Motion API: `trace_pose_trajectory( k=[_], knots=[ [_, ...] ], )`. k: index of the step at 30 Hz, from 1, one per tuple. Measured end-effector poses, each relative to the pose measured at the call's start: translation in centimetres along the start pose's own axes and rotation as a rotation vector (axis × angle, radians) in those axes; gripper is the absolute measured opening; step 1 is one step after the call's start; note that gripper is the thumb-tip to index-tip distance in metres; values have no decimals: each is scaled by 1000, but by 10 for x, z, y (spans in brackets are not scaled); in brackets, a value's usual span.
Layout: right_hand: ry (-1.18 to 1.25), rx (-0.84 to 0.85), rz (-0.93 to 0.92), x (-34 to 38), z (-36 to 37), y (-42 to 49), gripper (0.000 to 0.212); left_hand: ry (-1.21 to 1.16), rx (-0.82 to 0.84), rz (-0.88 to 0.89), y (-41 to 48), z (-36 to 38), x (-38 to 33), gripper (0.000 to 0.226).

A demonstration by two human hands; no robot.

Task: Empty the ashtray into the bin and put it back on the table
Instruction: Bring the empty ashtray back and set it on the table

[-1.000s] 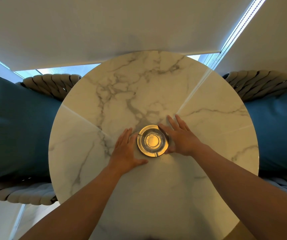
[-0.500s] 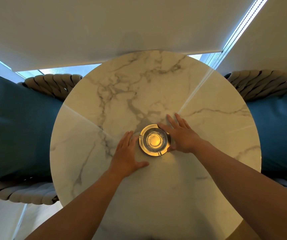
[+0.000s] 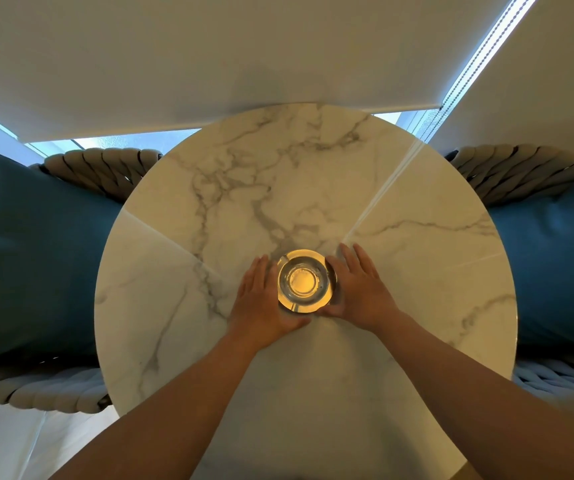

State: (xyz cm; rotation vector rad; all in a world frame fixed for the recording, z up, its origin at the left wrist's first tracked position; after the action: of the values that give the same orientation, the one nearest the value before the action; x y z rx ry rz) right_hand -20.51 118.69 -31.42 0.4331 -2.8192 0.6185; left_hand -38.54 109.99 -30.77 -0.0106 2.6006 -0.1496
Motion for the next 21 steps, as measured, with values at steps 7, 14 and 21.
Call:
trace_pose_trajectory(
  k=[7, 14, 21],
  knots=[
    [-69, -8, -1, -4, 6, 1, 114, 21, 33, 39, 10, 3, 9, 119],
    [-10, 7, 4, -5, 3, 0, 114, 14, 89, 84, 19, -2, 10, 117],
    [-6, 24, 6, -5, 2, 4, 110, 29, 75, 97, 18, -3, 12, 115]
  ],
)
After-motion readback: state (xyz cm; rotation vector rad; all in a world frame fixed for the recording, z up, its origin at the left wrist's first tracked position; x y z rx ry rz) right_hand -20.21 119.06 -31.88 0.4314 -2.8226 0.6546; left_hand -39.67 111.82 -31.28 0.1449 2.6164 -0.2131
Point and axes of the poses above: each hand's wrist, its own y-axis towards the middle knuckle, its own z-axis out of the palm, x = y × z, the point moved 4 cm from there along y, towards the middle knuckle, and after that the axes turned 14 degrees about z, right-handed, at the moved point
